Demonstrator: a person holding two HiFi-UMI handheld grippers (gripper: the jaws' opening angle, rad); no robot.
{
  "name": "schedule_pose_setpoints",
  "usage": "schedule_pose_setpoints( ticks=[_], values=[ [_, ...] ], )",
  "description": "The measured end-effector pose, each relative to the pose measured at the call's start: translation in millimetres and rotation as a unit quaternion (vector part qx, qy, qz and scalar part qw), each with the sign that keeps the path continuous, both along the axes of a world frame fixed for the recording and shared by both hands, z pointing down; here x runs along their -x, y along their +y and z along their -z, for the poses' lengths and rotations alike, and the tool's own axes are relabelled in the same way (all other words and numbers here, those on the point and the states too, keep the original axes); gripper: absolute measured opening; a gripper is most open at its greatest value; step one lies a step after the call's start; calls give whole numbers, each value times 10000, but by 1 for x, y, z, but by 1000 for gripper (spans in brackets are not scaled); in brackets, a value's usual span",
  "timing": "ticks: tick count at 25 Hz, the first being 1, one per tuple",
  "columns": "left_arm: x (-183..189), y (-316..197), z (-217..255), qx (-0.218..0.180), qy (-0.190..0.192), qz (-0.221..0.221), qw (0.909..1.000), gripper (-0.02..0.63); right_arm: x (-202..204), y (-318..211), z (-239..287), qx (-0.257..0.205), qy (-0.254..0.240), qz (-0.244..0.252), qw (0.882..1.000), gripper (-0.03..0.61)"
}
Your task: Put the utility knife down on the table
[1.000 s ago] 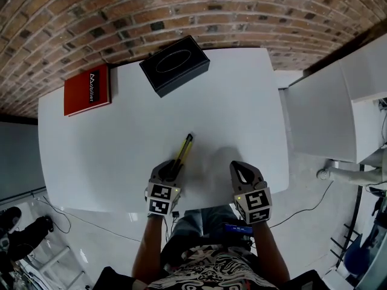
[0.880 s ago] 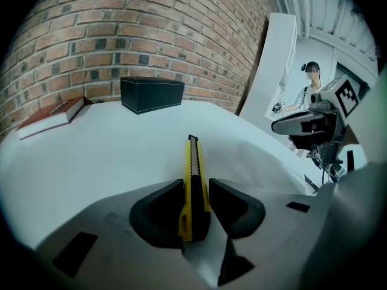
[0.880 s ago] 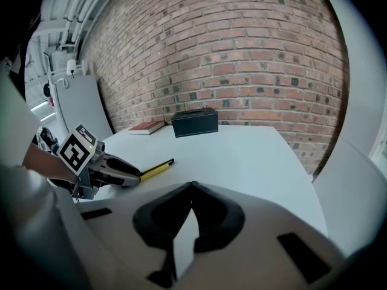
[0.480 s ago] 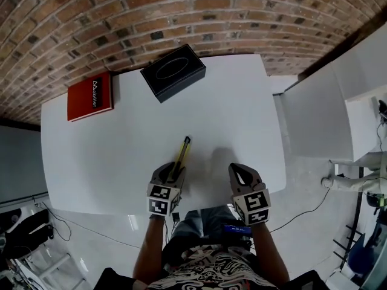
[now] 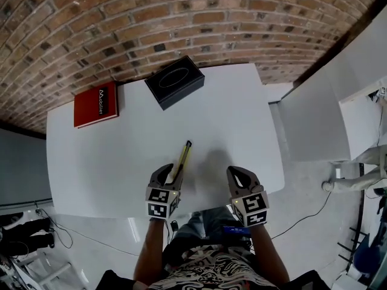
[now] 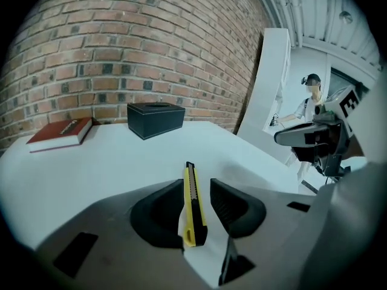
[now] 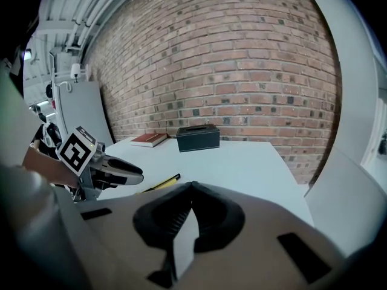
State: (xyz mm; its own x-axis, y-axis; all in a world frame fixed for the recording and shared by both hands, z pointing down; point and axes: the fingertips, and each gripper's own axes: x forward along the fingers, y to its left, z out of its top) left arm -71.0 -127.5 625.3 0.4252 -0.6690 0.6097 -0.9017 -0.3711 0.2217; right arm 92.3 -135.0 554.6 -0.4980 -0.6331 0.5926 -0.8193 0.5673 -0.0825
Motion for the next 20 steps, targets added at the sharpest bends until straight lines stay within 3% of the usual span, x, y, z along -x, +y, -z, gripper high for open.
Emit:
schedule_pose_setpoints(
  ticks=[5, 10, 14, 20],
  values=[
    [3, 2, 26, -288, 55, 66, 9995, 112, 6, 4, 14, -156, -50, -21, 9999, 0],
    [7, 5, 55, -791, -225, -13, 9966, 59, 13, 8, 28, -300, -134, -69, 9994, 0],
    [18, 6, 74, -931, -38, 291, 9952, 28, 18, 13, 40, -430, -177, -106, 9989, 0],
    [28, 8, 102, -1189, 16, 353, 9923, 17, 24, 23, 52, -544, -267, -189, 9980, 0]
  ],
)
